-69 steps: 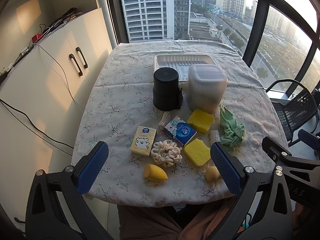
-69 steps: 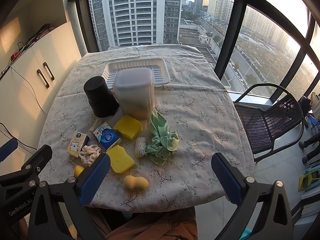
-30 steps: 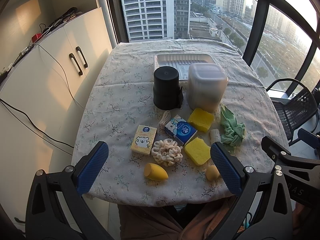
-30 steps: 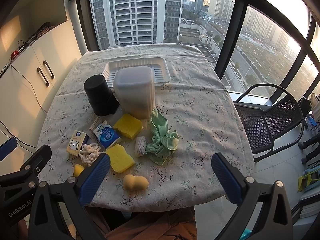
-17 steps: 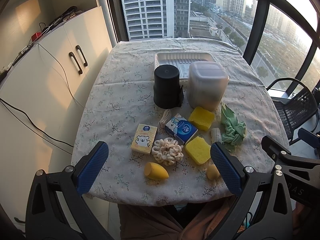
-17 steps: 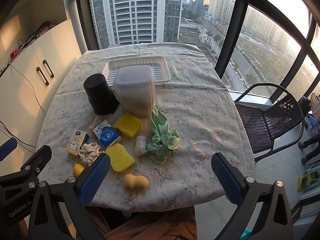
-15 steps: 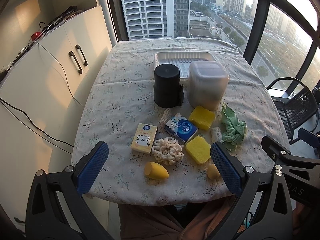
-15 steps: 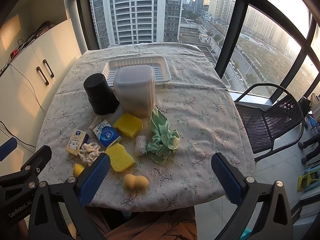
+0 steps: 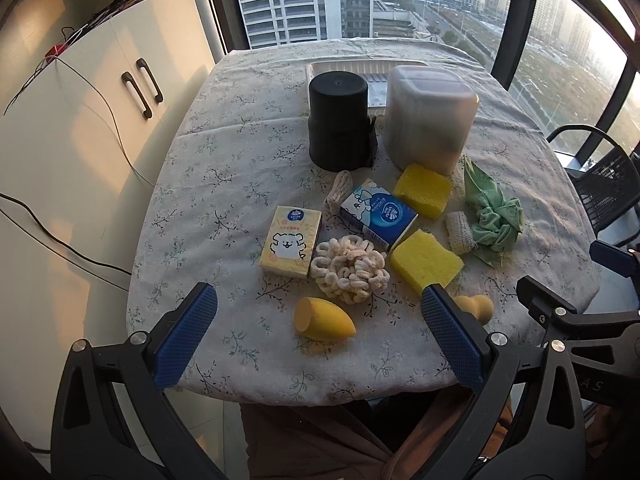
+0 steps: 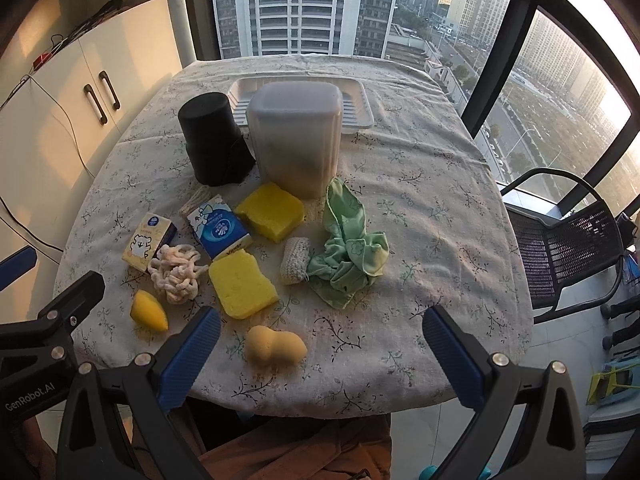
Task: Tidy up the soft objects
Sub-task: 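Grasp the yellow egg sponge with the left tool while the right tool grasps the tan peanut sponge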
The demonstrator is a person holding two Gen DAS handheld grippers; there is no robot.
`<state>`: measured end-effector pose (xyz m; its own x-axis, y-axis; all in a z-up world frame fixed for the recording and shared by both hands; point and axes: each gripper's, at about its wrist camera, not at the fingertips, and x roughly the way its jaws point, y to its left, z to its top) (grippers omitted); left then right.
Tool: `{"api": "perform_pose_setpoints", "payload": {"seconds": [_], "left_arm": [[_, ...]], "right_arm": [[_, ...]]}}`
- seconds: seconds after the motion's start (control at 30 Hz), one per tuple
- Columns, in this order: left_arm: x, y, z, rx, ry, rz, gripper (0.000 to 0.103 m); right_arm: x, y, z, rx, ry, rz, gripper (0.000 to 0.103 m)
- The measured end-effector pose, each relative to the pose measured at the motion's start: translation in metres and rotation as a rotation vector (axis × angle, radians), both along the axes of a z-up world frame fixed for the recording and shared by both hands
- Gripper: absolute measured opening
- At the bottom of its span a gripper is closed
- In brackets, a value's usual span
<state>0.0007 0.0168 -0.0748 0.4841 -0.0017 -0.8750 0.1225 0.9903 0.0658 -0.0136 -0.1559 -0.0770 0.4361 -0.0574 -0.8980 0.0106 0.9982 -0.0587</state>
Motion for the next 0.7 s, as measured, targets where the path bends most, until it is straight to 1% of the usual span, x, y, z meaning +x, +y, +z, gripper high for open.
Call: {"api": "perform_pose_setpoints", "payload": {"seconds": [0.13,0.23,0.37,0.47,0.57,0.6,0.7], "left_arm": [[0.004,0.003,-0.033,-0.010,0.086,-0.003,0.103],[0.005,0.008,-0.058,-0.015,0.133,0.004,0.103],[0.003,0.014,-0.077,-0.029,0.129,0.010,0.103],[0.005,0.018,-0.085,-0.061,0.126,0.006,0.103],[0.009,0.021,-0.094,-0.071,0.130,0.020,0.103],[0.011,0.022,-0.097,-0.069,0.132,0.028,0.103],[0.016,0.025,-0.110,-0.057,0.147,0.046,0.103]], "right_arm": [[0.002,0.008,-0.036,-0.055,0.074,0.024,0.103],[0.001,0.012,-0.059,-0.050,0.100,0.048,0.103],[0.001,0.015,-0.083,-0.054,0.125,0.082,0.100],[0.004,0.016,-0.097,-0.018,0.133,0.098,0.098],[0.008,0.015,-0.107,0.023,0.131,0.098,0.096],[0.009,0.015,-0.108,0.032,0.129,0.099,0.094],[0.011,0.014,-0.113,0.059,0.128,0.100,0.093]]}}
